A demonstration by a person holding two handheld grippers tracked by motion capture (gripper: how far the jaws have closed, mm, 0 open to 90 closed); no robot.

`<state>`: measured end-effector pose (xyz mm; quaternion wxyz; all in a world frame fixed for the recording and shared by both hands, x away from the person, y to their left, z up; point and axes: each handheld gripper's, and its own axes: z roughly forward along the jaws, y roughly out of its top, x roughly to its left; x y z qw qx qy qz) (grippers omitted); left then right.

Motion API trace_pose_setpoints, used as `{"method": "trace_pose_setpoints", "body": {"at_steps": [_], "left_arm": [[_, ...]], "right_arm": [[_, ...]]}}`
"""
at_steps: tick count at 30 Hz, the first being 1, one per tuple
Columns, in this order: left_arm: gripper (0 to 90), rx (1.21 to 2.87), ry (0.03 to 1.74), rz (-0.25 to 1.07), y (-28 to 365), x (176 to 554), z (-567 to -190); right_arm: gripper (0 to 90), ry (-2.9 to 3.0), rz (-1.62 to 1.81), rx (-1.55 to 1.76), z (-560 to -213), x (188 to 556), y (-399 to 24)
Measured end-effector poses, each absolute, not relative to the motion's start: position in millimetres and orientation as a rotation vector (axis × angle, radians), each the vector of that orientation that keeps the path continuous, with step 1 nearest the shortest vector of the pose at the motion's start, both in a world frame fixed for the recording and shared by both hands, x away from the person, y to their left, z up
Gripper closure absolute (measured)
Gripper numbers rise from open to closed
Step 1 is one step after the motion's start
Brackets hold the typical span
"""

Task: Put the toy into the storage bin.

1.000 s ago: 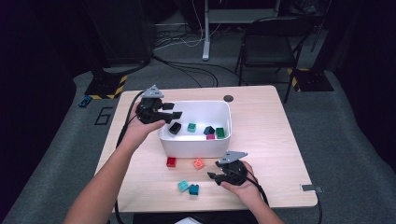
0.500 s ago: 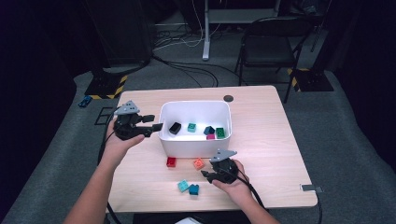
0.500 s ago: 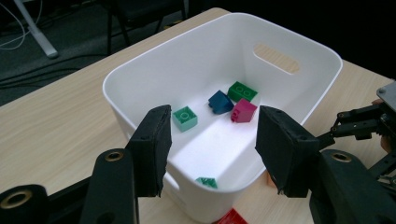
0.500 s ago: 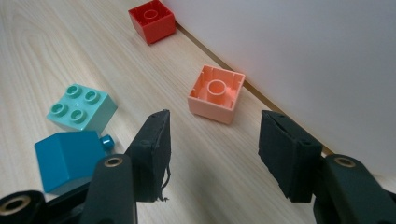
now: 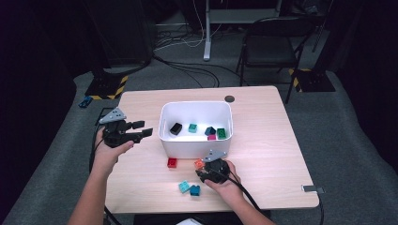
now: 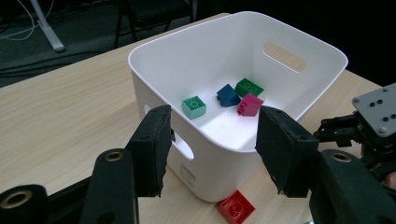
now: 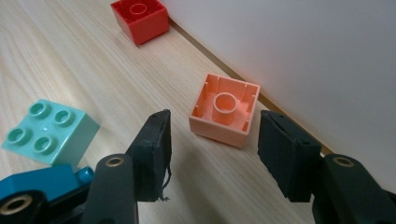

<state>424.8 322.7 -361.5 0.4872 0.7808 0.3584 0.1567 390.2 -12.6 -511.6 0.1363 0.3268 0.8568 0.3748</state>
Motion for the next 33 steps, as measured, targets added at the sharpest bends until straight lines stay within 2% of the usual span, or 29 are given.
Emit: {"method": "trace_pose_setpoints", "body": {"at_steps": [6,12,13,22,33], "left_arm": [[45.1,1.881,0.887,0.372,336,420,-365],[44.9,1.886,0.894,0.374,337,418,-367],[44.9,1.893,0.891,0.373,337,418,-368],[44.9,1.899,0.885,0.371,335,418,-369],[44.9,1.899,0.907,0.374,339,418,-371]], "right_arm": [[45.3,2.471,1.063,0.960,-517,395,-5],[53.7,2.456,1.062,0.950,-518,397,-2],[57.8,2.461,1.058,0.941,-518,397,-2],[58.6,2.487,1.080,0.916,-514,395,-5],[58.6,2.532,1.127,0.846,-478,383,-18]]}}
